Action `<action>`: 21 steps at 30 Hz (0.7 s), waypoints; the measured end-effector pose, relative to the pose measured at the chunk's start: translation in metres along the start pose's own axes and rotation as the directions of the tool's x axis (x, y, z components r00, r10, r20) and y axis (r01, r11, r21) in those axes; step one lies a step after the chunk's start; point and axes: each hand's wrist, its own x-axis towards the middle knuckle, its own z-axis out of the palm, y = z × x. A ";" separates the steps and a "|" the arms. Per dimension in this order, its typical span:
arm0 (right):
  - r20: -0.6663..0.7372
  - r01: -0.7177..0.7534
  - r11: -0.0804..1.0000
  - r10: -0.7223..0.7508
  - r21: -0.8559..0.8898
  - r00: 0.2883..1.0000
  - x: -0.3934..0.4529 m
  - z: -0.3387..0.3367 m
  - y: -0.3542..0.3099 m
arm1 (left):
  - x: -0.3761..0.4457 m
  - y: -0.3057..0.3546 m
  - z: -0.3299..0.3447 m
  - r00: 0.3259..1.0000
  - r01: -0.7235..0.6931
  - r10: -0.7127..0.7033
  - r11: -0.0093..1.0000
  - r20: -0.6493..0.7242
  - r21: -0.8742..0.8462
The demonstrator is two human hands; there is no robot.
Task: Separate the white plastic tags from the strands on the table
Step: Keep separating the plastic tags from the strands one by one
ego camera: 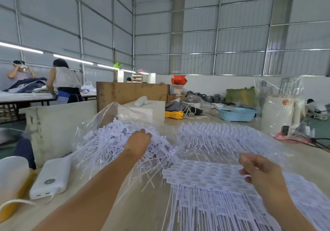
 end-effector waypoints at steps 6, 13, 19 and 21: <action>0.014 0.017 0.999 -0.017 -0.031 1.000 -0.001 0.001 0.000 | 0.017 0.024 0.004 0.994 -0.010 0.004 0.998 0.107 0.060; 0.020 0.002 0.999 -0.001 -0.043 1.000 -0.005 0.003 -0.003 | 0.013 0.041 -0.010 0.963 -0.040 -0.023 0.973 0.270 0.228; 0.028 0.055 0.980 -0.050 -0.192 0.998 -0.005 0.001 0.002 | -0.014 0.088 -0.059 0.983 -0.148 0.166 0.969 0.077 -0.197; 0.059 0.061 0.958 -0.046 -0.279 0.997 -0.004 -0.003 0.006 | -0.029 0.099 -0.061 0.900 -0.190 0.350 0.852 0.261 -0.488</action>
